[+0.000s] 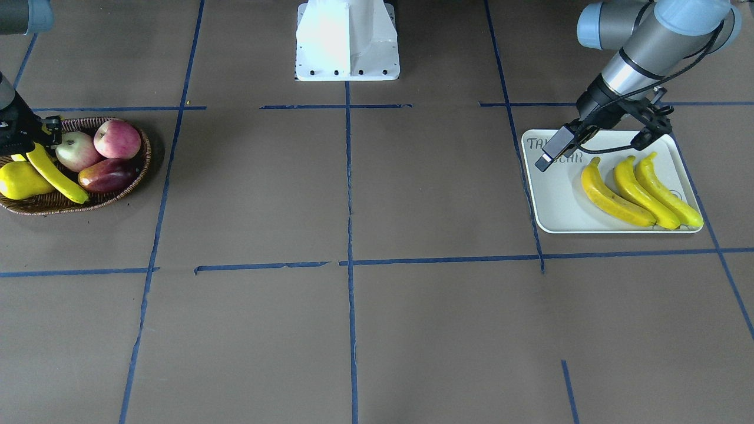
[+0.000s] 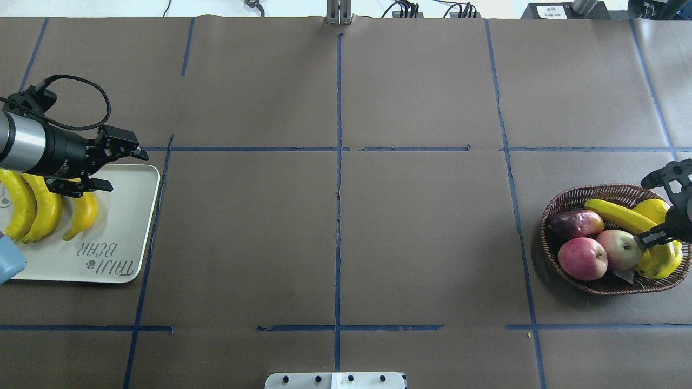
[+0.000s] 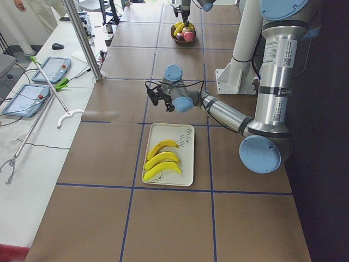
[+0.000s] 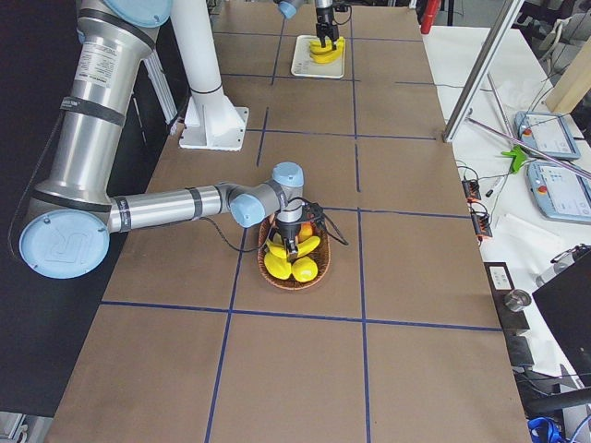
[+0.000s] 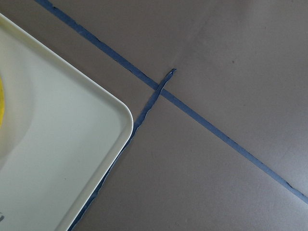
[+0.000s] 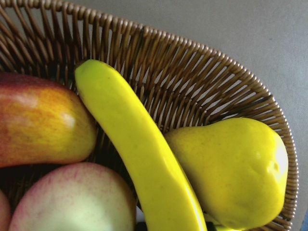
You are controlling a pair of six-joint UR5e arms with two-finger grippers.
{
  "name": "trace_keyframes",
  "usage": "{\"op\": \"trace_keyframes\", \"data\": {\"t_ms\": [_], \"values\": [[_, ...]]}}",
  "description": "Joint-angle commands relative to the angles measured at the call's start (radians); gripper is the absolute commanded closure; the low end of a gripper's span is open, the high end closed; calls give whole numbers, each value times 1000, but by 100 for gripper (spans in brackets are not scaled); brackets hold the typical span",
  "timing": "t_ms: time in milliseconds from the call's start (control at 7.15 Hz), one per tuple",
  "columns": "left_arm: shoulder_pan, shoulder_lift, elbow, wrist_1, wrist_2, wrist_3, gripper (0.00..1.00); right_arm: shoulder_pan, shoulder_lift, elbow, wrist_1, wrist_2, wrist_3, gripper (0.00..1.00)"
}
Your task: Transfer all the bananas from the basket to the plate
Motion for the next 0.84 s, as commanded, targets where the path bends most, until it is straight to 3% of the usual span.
{"op": "trace_keyframes", "data": {"t_ms": [0,419,699], "values": [[0,0,1,0,0,0,0,46,1,44,0,12,-2,96],[23,-12,1,0,1,0,0,122,1,148,5,52,8,96],[79,-54,2,0,85,-6,0,118,112,160,11,80,64,96]]}}
